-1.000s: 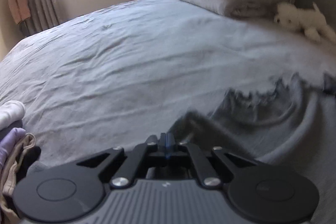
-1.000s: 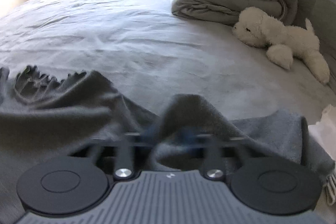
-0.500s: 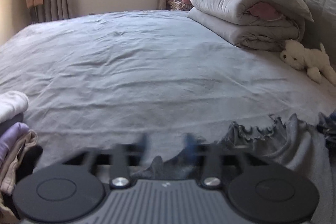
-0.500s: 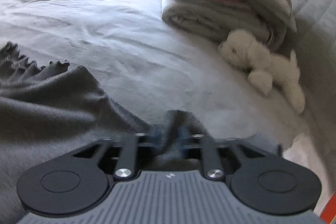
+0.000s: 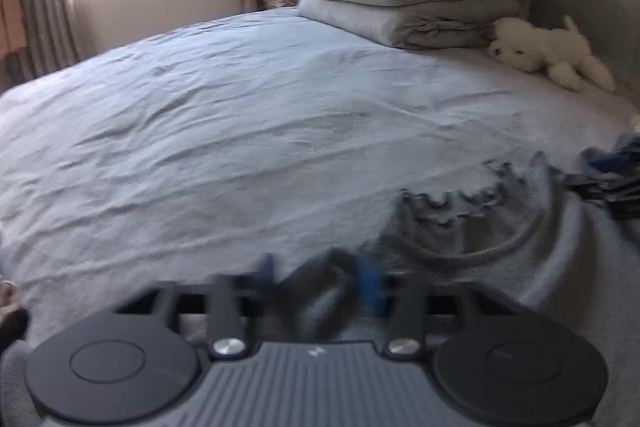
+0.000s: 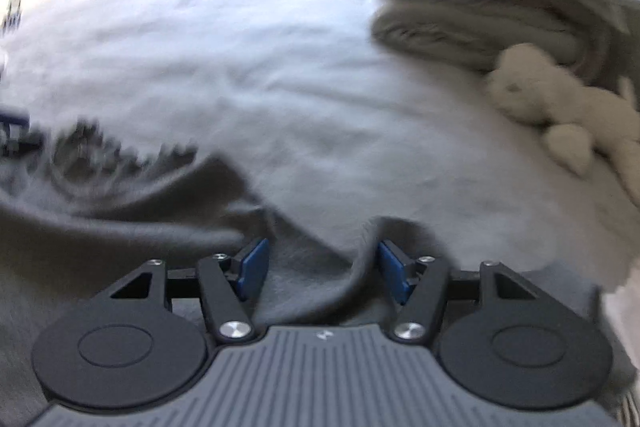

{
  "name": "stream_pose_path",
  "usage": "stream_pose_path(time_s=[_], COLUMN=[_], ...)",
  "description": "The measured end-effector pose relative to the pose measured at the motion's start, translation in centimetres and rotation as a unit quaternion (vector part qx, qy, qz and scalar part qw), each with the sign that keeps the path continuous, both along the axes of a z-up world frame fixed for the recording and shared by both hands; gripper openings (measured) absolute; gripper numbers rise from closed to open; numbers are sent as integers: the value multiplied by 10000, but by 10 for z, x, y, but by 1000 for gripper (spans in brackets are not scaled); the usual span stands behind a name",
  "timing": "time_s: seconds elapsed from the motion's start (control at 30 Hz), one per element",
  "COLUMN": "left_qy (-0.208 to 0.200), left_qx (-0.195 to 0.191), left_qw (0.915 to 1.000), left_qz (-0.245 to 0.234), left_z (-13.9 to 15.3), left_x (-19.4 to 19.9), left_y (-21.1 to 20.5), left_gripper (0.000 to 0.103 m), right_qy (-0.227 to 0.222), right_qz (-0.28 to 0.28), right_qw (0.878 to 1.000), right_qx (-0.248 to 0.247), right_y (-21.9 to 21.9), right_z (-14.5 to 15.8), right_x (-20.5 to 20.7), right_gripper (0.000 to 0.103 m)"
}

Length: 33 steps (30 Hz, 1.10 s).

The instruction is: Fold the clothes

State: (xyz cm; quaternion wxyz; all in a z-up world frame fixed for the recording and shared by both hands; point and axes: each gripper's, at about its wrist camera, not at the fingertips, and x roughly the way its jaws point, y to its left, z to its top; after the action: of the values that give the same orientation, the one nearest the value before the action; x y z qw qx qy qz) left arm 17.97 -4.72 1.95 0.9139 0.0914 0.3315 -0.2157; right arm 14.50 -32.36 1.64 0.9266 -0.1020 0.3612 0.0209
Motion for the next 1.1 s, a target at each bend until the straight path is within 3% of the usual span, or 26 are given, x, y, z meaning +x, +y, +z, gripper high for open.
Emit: stream_pose_path(time_s=[0.07, 0.17, 0.4, 0.6, 0.73, 0.9, 1.1], left_qy=[-159, -274, -411, -94, -241, -326, -202], left_qx=[159, 51, -596, -205, -396, -690, -567], left_qw=[9997, 9996, 9951, 9976, 9956, 9925, 9933], left_qz=[-82, -6, 672, 657, 813, 956, 983], left_z=[1, 8, 28, 9, 23, 39, 31], left_x=[-5, -6, 5, 10, 9, 8, 11], left_y=[-6, -6, 18, 7, 16, 28, 25], left_gripper=[5, 4, 4, 10, 11, 20, 21], right_qy=[1, -52, -551, -387, -695, -722, -724], right_qz=[52, 20, -319, -364, -798, -840, -854], right_qw=[10000, 9992, 9970, 9964, 9932, 9933, 9936], right_qx=[-47, -397, -432, -653, -478, -316, -133], right_y=[9, 20, 10, 13, 9, 11, 14], right_z=[2, 4, 20, 2, 3, 0, -5], right_x=[1, 2, 7, 6, -10, -15, -20], right_gripper=[2, 1, 1, 2, 43, 46, 50])
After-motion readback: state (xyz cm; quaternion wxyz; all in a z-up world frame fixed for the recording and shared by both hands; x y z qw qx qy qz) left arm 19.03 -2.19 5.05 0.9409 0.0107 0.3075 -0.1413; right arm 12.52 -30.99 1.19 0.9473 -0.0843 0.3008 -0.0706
